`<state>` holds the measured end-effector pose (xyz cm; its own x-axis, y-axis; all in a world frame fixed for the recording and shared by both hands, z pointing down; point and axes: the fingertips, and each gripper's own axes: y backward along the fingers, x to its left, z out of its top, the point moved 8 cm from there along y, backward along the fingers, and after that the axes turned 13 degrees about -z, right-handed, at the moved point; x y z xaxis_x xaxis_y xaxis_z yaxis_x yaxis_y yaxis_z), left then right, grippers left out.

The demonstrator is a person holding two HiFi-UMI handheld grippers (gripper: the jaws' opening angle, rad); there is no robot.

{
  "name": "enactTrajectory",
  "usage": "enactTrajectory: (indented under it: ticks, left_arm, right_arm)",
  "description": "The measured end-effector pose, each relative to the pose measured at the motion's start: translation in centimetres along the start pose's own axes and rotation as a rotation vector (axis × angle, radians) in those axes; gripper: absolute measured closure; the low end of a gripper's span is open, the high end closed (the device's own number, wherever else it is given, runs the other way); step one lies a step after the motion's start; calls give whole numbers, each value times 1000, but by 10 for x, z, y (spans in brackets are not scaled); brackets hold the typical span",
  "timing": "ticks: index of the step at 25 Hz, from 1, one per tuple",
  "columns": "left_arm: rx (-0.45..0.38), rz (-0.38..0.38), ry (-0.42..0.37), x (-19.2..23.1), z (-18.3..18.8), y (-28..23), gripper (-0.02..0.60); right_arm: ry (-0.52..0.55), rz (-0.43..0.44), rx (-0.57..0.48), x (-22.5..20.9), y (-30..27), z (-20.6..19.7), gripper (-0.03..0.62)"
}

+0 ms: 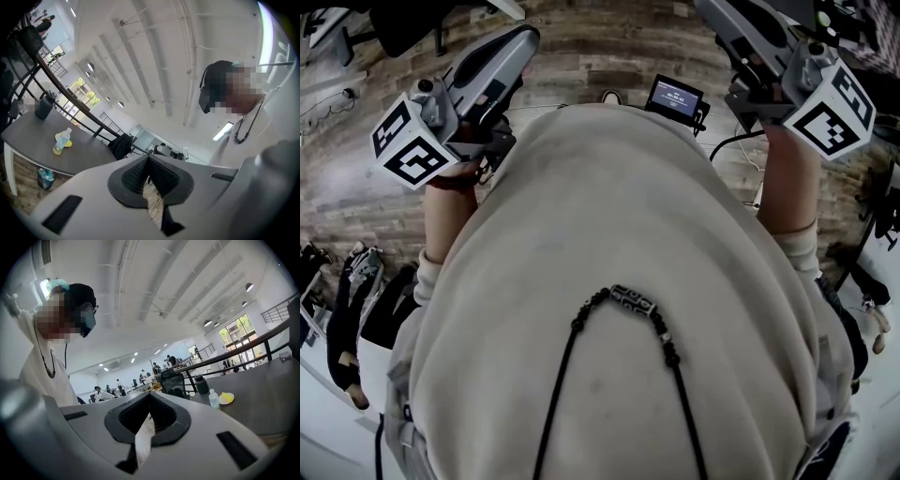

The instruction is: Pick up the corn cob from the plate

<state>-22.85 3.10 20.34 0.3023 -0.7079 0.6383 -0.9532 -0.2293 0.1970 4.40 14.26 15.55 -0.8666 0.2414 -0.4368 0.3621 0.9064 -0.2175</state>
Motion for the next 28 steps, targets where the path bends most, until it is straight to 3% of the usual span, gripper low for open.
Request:
enactTrajectory:
  ticks: [7, 14, 20, 28]
  left_arm:
    - [-35, 66, -59, -3, 8, -19, 580]
    - [48, 88, -78, -12, -5, -50, 580]
    - [95, 53, -53, 2, -9, -64, 580]
    - [165, -31, -25, 34, 2, -79, 580]
  right_arm:
    - [-8, 41, -58, -22, 12, 7, 577]
    - [-62, 48, -106, -54, 42, -8, 577]
    - [-58, 47, -90, -65, 56, -28, 577]
    - [-97, -36, -127, -85, 57, -37, 577]
